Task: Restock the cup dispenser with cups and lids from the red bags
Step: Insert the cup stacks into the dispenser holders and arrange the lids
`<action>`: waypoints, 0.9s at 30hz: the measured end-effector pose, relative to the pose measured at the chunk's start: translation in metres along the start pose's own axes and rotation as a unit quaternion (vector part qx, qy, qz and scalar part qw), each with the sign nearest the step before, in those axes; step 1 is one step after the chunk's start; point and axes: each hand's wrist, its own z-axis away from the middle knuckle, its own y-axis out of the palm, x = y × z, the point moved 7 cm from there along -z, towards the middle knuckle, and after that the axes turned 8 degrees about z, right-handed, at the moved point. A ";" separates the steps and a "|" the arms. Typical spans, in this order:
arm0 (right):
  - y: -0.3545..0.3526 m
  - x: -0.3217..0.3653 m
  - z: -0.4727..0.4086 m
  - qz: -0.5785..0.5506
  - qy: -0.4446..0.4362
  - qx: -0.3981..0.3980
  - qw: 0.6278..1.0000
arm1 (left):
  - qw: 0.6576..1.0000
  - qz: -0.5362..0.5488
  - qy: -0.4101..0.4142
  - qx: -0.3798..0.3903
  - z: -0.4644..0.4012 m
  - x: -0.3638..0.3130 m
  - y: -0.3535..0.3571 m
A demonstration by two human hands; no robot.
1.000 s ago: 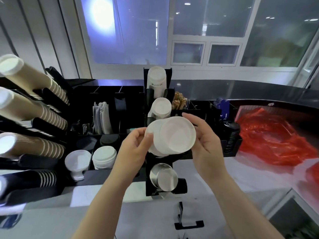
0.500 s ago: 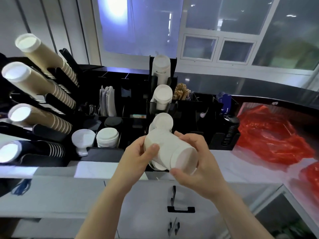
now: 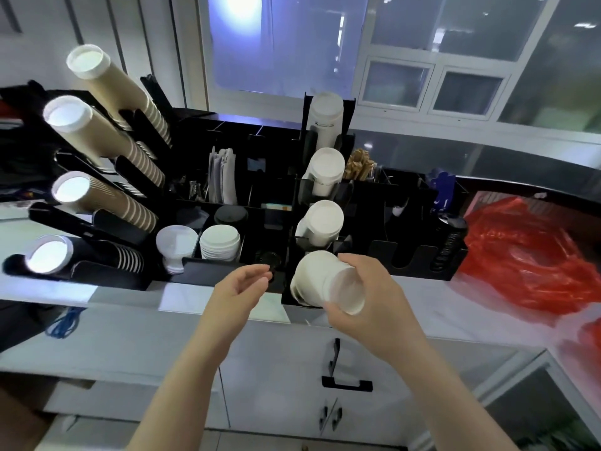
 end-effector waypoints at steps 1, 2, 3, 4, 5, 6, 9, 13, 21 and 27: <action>0.005 0.001 -0.004 0.019 -0.001 0.012 1.000 | 1.000 -0.002 -0.005 -0.001 0.000 0.002 -0.003; 0.011 0.001 -0.008 0.038 0.003 0.026 0.999 | 1.000 -0.003 -0.009 -0.003 -0.001 0.004 -0.006; 0.016 0.000 -0.012 0.056 0.009 0.039 0.998 | 1.000 -0.006 -0.011 -0.005 -0.002 0.005 -0.009; 0.020 -0.001 -0.016 0.074 0.013 0.052 0.996 | 1.000 -0.009 -0.014 -0.006 -0.002 0.005 -0.011; 0.025 -0.003 -0.021 0.094 0.013 0.065 0.993 | 1.000 -0.011 -0.016 -0.007 -0.003 0.006 -0.013; 0.030 -0.004 -0.024 0.116 0.009 0.078 0.990 | 1.000 -0.011 -0.018 -0.006 -0.004 0.007 -0.014; 0.049 -0.011 -0.031 0.151 -0.001 0.123 0.981 | 1.000 -0.015 -0.023 -0.001 -0.007 0.007 -0.016; 0.065 -0.025 -0.033 0.153 0.035 0.118 0.981 | 0.999 -0.022 -0.027 0.004 -0.011 0.006 -0.018; 0.071 -0.022 -0.038 0.204 0.028 0.049 0.977 | 0.999 -0.025 -0.044 0.018 -0.025 0.014 -0.020; 0.070 -0.021 -0.033 0.176 0.030 0.050 0.983 | 0.998 -0.023 -0.038 0.043 -0.048 0.014 -0.016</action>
